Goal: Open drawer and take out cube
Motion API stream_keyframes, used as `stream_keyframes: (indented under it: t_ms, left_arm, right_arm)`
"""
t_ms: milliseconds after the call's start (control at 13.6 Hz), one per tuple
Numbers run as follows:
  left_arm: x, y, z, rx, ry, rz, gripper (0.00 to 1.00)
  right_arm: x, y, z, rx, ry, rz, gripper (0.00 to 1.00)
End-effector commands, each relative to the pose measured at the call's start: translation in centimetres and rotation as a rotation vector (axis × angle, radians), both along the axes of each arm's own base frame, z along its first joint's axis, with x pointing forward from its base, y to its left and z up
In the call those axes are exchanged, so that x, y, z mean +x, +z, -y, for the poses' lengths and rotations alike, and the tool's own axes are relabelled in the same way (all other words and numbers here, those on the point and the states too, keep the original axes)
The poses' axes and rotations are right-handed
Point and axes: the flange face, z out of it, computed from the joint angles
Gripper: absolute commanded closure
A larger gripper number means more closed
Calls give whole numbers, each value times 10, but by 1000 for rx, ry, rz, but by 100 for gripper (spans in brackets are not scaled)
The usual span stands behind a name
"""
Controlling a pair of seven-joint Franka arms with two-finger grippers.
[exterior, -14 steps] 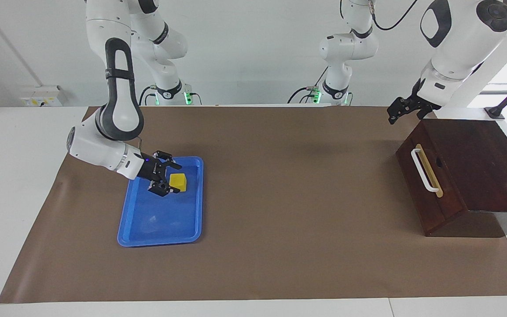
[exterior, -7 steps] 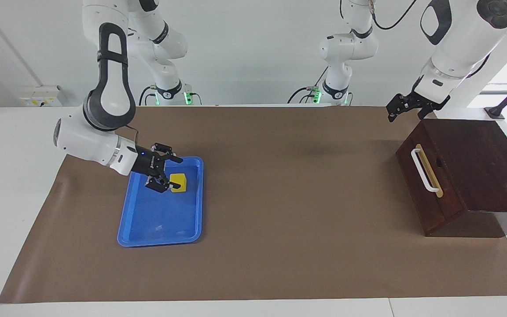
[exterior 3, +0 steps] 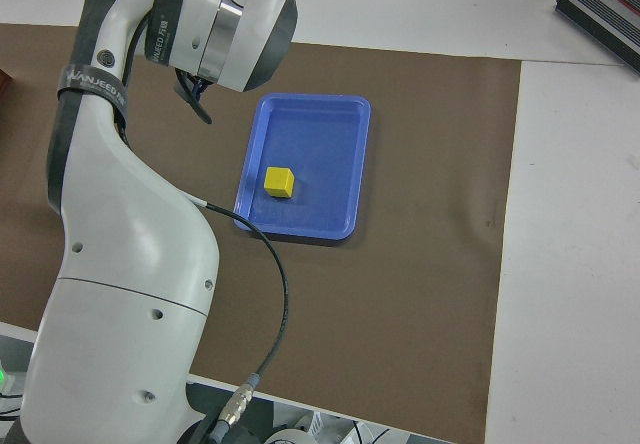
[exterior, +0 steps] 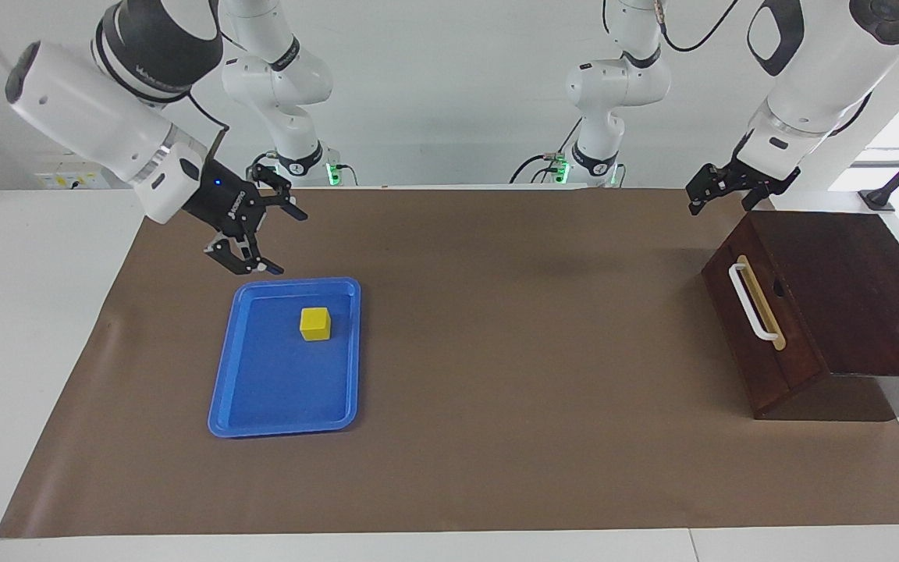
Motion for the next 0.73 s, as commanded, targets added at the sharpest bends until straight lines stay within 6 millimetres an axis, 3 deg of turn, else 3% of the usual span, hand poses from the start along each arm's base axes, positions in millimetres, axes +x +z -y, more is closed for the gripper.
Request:
stream_keyframes:
  t_ms: [0,73,294,661]
  left_arm:
    - [-2,7,2,-7,3,9,0]
    - [-1,7,-2,-7,10,10,0]
    - [-1,7,-4,-7,13,10,0]
    - [-1,7,-3,-7,12,10,0]
  right_arm:
    - [-10,38,10,-189,-343,-142,0]
    - [-13,41,1,-256,-383,-165,0]
    - [-20,40,6,-441,-596,-206,0]
    - [-37,8,37,-554,-847,-299,0]
